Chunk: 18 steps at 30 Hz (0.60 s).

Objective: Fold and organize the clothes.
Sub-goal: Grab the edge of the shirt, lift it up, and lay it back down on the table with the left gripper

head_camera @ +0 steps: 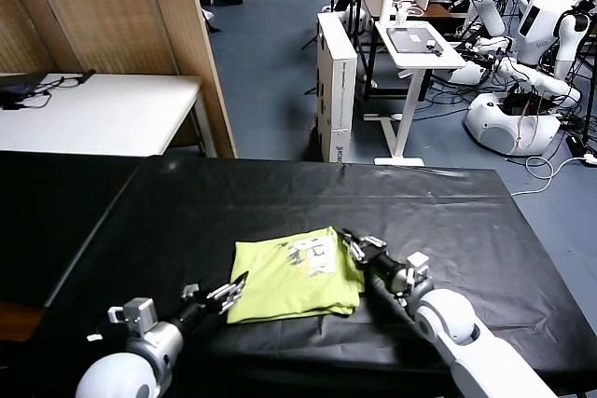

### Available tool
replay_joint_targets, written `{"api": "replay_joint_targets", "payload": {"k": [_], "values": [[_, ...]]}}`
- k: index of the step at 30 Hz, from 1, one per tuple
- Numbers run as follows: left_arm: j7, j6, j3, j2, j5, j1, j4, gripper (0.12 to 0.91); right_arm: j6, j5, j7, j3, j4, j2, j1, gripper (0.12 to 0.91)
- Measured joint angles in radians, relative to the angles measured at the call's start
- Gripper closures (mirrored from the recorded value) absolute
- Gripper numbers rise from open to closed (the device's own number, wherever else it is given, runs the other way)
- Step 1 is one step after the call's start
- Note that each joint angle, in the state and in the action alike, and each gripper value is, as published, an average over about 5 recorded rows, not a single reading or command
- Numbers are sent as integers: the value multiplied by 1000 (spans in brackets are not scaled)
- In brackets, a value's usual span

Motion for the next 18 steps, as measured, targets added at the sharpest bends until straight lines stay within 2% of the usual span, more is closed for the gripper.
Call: {"api": "replay_joint_targets", "payload": {"k": [3,9,12,18], "values": [[17,-70,7,-31,43,8,17,123,1,7,1,61,58,4,-48,129],[24,-191,32,-103,82,20,52,123,1,9,2,136,154,16,-118,119],[31,-227,37,-131,89,20,71,123,0,10,2,152,181,14,-132,118],[42,-270,35,-159,90,9,113,123,-1,11,3,166,203,12,-147,118]]}}
